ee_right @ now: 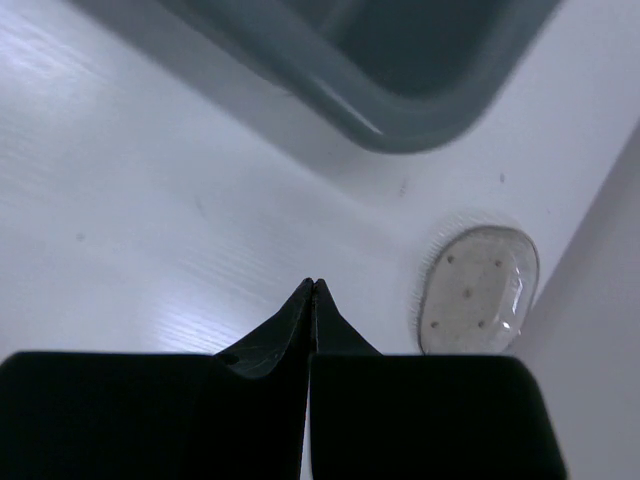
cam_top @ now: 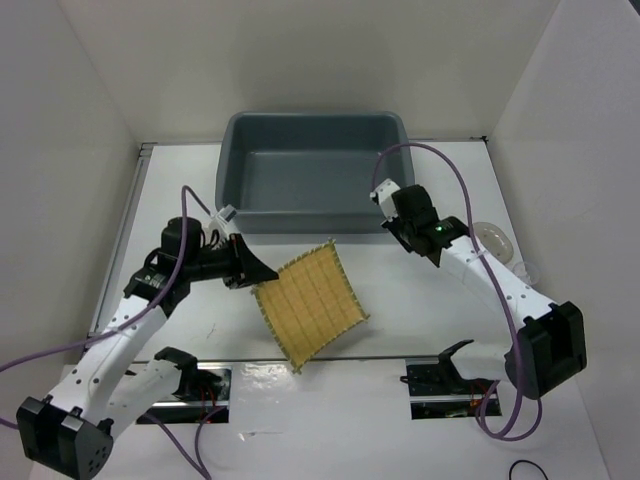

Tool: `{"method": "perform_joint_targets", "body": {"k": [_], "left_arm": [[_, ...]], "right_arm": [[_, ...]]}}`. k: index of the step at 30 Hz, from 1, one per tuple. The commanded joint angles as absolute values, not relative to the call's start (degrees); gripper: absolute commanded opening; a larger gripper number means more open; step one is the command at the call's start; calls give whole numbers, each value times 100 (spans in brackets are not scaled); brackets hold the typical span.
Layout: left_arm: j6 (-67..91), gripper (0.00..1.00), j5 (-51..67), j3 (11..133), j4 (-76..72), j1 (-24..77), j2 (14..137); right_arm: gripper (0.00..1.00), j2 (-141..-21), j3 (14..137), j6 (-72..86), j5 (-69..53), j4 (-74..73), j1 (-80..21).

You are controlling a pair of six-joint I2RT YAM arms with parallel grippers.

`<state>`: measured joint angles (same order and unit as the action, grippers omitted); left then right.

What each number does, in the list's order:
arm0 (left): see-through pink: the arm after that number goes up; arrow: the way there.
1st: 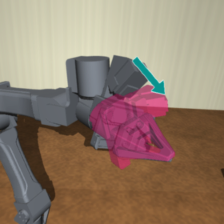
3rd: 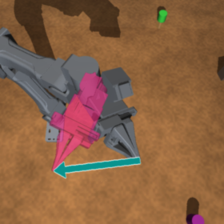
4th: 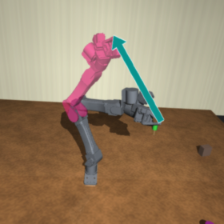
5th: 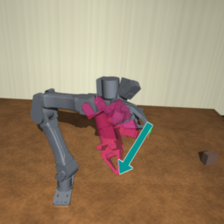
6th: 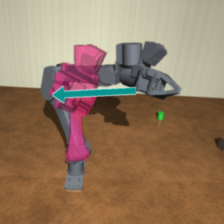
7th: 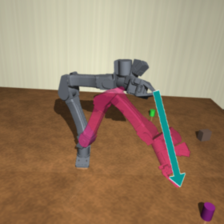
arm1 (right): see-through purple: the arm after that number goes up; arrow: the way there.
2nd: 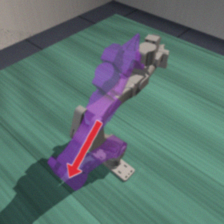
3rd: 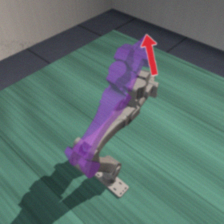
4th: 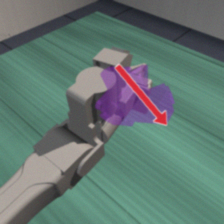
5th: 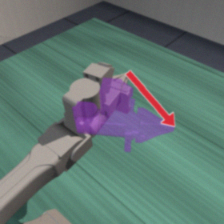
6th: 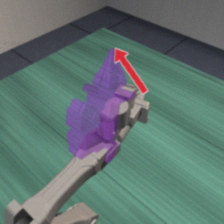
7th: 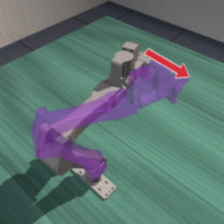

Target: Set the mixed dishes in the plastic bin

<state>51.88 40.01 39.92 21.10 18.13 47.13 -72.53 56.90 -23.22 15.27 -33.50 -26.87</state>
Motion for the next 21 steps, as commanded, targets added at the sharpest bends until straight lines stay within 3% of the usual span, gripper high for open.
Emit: {"method": "perform_joint_targets", "body": {"k": [1, 8, 21], "left_arm": [[5669, 0, 4491, 4840, 1495, 1652, 4991], [6493, 0, 4676, 5843, 854, 1030, 5984], [7883, 0, 4114, 7759, -1107, 501, 8268]], "right_arm": [[0, -7058, 5809, -1873, 2117, -3032, -2330], [0, -6988, 5757, -1266, 2909, -2979, -1794], [0, -6768, 4870, -967, 3138, -2927, -1740]]}}
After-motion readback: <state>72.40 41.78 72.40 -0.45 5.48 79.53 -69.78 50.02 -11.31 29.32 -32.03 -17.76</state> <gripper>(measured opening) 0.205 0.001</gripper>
